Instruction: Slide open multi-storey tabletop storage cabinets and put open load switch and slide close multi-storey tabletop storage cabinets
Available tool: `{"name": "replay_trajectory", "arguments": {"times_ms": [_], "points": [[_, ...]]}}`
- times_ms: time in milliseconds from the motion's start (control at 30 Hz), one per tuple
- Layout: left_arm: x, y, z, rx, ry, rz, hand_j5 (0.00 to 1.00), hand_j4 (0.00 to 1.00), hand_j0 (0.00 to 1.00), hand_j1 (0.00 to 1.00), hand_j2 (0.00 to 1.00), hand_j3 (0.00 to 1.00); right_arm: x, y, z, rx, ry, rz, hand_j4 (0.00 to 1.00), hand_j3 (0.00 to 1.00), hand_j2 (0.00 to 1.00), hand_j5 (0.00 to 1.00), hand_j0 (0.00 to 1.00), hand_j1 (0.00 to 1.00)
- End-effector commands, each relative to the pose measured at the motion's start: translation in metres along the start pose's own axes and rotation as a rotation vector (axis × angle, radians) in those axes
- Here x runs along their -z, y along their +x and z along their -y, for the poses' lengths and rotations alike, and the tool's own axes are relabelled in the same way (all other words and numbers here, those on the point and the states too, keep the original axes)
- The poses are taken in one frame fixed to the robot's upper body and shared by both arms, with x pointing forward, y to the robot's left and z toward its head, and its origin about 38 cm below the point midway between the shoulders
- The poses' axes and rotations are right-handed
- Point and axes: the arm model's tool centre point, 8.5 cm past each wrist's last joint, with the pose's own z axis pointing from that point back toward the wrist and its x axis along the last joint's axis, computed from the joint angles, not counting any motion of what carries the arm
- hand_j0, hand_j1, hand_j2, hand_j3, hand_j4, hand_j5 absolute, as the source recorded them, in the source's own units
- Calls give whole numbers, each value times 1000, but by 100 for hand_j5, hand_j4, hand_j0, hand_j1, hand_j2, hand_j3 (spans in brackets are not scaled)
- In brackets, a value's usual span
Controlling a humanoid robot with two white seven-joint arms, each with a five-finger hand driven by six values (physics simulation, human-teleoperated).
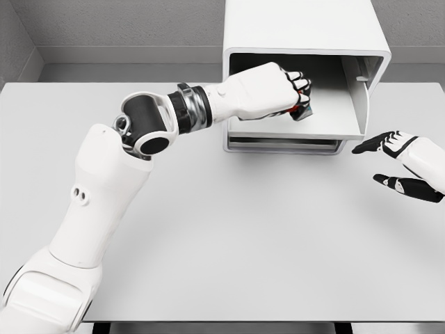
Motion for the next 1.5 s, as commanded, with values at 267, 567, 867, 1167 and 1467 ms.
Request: {"name": "replay_trajectory", "arguments": {"times_ms": [267, 567, 867, 1167, 1467], "points": [[3, -8, 7, -20, -24, -10, 26, 26, 26, 26, 26, 26, 0, 0, 1, 7, -5, 0, 73, 73, 73, 73, 73, 73], [5, -6, 6, -13, -30, -3, 33, 33, 33, 33, 33, 33, -1, 0, 0, 8, -6, -1, 76, 76, 76, 76, 76, 76], [9, -1, 8, -7, -40, 13, 44, 44, 44, 44, 44, 44, -1, 0, -1, 11, -3, -3, 76, 76, 76, 76, 76, 76], [7, -2, 1, 3, -25, 9, 66, 66, 66, 66, 66, 66, -2, 0, -1, 10, -4, -3, 77, 77, 77, 77, 77, 77], [6, -4, -1, 6, -19, 2, 69, 69, 69, 69, 69, 69, -2, -1, -1, 10, -3, -5, 77, 77, 77, 77, 77, 77]]}}
